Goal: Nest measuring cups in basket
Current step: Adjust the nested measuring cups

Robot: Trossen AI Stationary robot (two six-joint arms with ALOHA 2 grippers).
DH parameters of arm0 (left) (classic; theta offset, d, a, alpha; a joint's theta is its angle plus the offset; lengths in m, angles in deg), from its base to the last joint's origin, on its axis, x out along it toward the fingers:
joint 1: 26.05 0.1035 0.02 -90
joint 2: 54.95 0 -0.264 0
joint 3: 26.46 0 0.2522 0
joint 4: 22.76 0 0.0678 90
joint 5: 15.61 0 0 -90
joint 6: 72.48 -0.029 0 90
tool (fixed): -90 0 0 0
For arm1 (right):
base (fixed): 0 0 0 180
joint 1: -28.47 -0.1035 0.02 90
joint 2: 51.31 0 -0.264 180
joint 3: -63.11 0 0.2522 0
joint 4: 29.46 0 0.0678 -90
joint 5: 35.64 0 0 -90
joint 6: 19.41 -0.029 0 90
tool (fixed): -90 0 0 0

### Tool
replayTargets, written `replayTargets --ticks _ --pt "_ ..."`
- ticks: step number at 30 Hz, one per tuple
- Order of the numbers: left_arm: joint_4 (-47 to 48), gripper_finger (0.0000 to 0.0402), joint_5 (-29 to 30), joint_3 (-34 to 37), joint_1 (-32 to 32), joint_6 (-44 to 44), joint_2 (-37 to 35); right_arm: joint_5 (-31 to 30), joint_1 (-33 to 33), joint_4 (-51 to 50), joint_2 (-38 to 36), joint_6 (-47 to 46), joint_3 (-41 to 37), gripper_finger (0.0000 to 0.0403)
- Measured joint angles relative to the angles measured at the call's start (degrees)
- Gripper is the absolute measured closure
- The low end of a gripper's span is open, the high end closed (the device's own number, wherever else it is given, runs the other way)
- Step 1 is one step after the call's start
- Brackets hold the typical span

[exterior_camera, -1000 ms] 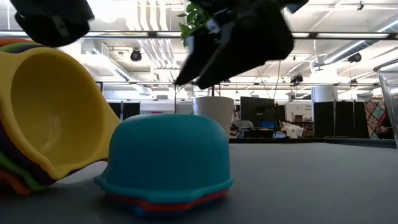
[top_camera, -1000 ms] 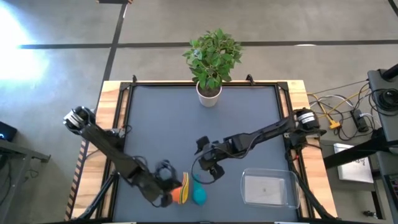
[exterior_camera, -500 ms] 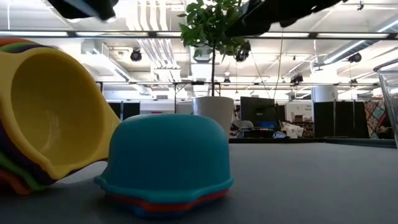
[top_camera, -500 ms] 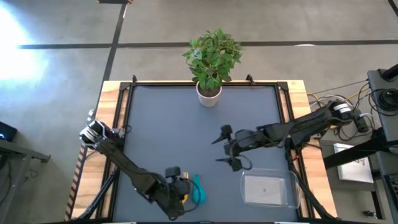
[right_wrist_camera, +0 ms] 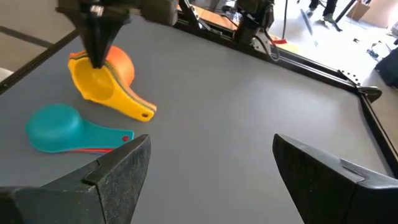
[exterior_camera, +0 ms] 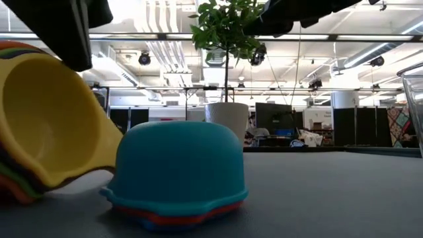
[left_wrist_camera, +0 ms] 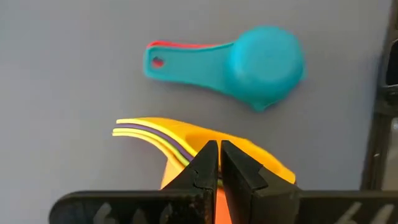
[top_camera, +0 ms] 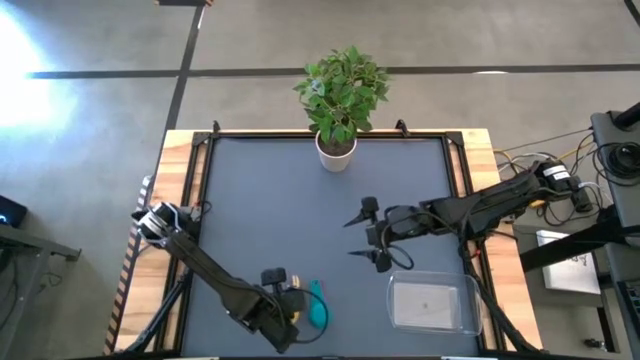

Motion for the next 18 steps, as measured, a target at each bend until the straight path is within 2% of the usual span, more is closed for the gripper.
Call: replayTargets --ticks 8,15,18 --pt "1.9 0.0401 3.9 7.1 -3.1 8.2 -5.5 0.0 0.0 -0.1 0.0 0.0 0.0 0.0076" --pt "-5.3 0.0401 9.4 17.8 -10.1 21.0 -11.3 0.0 0.6 0.5 0.0 0.4 0.0 0.0076" --pt "-6.1 0.0401 11.5 20.0 -11.6 24.3 -12.8 0.1 1.3 1.8 0.1 0.4 0.0 0.0076"
